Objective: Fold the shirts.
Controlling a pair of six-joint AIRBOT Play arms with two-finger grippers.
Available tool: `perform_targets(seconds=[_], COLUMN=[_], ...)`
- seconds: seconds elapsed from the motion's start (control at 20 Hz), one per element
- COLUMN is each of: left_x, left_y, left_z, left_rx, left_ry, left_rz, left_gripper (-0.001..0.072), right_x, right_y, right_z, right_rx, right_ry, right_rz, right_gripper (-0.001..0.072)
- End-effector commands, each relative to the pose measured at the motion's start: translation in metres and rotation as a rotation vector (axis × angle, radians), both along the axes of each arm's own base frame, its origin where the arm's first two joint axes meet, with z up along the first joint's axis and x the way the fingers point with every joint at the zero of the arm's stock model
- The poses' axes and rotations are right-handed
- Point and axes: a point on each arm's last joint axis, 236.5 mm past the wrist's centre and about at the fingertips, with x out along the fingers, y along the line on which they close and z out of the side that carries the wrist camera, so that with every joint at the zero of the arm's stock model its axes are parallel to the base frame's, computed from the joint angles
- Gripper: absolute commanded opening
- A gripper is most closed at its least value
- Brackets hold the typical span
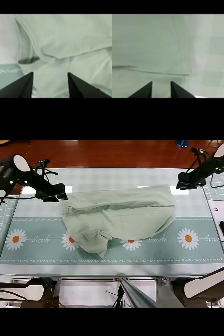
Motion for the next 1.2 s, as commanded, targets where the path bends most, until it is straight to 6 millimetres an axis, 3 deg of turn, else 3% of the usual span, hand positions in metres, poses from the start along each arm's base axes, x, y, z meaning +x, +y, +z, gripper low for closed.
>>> perform_targets(seconds=[0.0, 0.05, 0.15, 0.2, 0.25, 0.45, 0.55, 0.65, 0.7, 0.75, 1.0, 1.1, 1.15], left_x=[-0.029, -0.037, -0.053, -0.064, -0.08, -0.154, -0.175, -0.177, -0.174, -0.172, -0.159, -0.146, -0.143], left_y=[0.017, 0.023, 0.034, 0.039, 0.041, -0.005, -0.024, -0.033, -0.037, -0.041, -0.058, -0.075, -0.08], left_z=[0.015, 0.019, 0.021, 0.017, 0.009, -0.029, -0.053, -0.076, -0.084, -0.088, -0.108, -0.111, -0.113], left_rx=[-0.002, -0.002, -0.007, -0.009, -0.023, -0.292, -0.368, -0.391, -0.4, -0.41, -0.401, -0.439, -0.447], left_ry=[0.088, 0.1, 0.11, 0.121, 0.144, 0.297, 0.356, 0.343, 0.337, 0.331, 0.313, 0.288, 0.283], left_rz=[-0.051, -0.063, -0.031, -0.012, 0.003, -0.006, 0.038, 0.113, 0.159, 0.175, 0.201, 0.234, 0.24], left_gripper=[0.0521, 0.052, 0.0518, 0.0517, 0.0517, 0.0521, 0.0549, 0.0563, 0.062, 0.0624, 0.0615, 0.0533, 0.0203], right_x=[-0.048, -0.058, -0.074, -0.084, -0.094, -0.119, -0.134, -0.142, -0.141, -0.14, -0.125, -0.123, -0.122], right_y=[-0.029, -0.045, -0.066, -0.073, -0.075, -0.053, -0.042, -0.033, -0.03, -0.029, -0.028, -0.028, -0.029], right_z=[0.021, 0.029, 0.04, 0.039, 0.034, 0.005, -0.014, -0.029, -0.032, -0.034, -0.024, -0.015, -0.012], right_rx=[-0.062, -0.089, -0.082, -0.062, -0.016, 0.266, 0.324, 0.353, 0.368, 0.374, 0.38, 0.373, 0.364], right_ry=[0.13, 0.14, 0.126, 0.13, 0.126, 0.071, 0.097, 0.124, 0.12, 0.114, 0.035, 0.002, -0.013], right_rz=[0.0, -0.027, -0.09, -0.12, -0.143, -0.224, -0.23, -0.236, -0.242, -0.247, -0.259, -0.253, -0.252], right_gripper=[0.033, 0.0365, 0.0365, 0.0374, 0.043, 0.0439, 0.0437, 0.0436, 0.0436, 0.0436, 0.0434, 0.0434, 0.0434])
